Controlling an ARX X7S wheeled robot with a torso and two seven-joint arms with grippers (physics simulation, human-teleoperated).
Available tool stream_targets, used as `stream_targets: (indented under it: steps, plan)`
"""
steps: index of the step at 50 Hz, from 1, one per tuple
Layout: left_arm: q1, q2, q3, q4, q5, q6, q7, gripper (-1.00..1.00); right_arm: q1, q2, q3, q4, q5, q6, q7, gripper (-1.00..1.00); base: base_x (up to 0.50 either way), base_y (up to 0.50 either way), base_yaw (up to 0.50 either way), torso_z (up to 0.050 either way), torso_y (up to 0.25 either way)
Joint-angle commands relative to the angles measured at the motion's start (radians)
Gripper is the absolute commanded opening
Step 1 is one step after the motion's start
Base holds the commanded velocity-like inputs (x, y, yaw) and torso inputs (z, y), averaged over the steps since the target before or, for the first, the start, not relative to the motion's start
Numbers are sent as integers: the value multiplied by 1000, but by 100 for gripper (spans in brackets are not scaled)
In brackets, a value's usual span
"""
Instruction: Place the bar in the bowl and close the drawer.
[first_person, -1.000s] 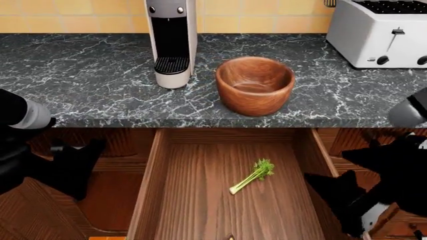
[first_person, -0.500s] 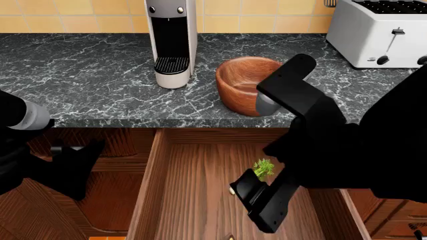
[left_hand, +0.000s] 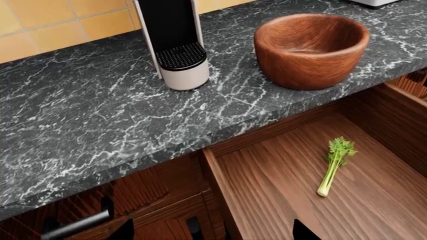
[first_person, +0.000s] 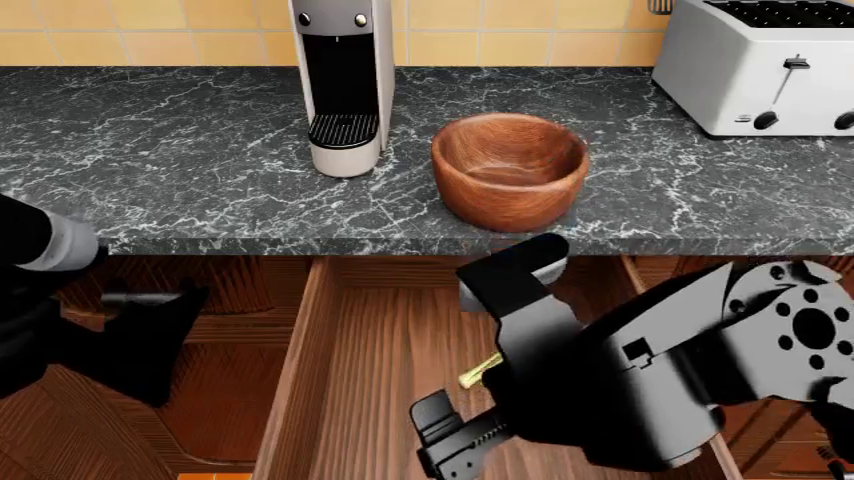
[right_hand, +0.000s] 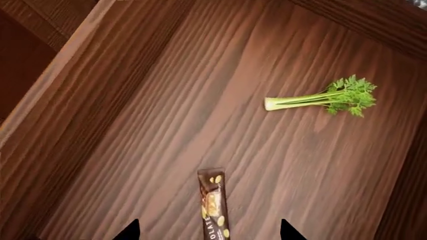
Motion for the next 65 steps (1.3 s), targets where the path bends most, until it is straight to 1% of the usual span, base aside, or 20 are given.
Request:
stream_targets:
  steps: [1,26,38,52,65]
  plan:
    - [48,-10,-28,4,22,19,21,100,-70,-43,-82,19,-79,-34,26,100,0,0,0,0,0]
    - [166,-24,-107,7,66,53,69,100,-159,-120,-154,152,-178,1,-68,100,0,0,0,0,0]
    - [179,-21,-120,7,72,52,77,100,-180,-146,-182,212,-215,20,-105,100,0,0,0,0,0]
    - [231,-21,-162,10,81,61,87,100,-225,-174,-213,273,-270,30,-158,100,0,0,0,0,0]
    - [254,-11,-175,8,96,57,94,100,-246,-191,-236,322,-319,37,-193,100,0,0,0,0,0]
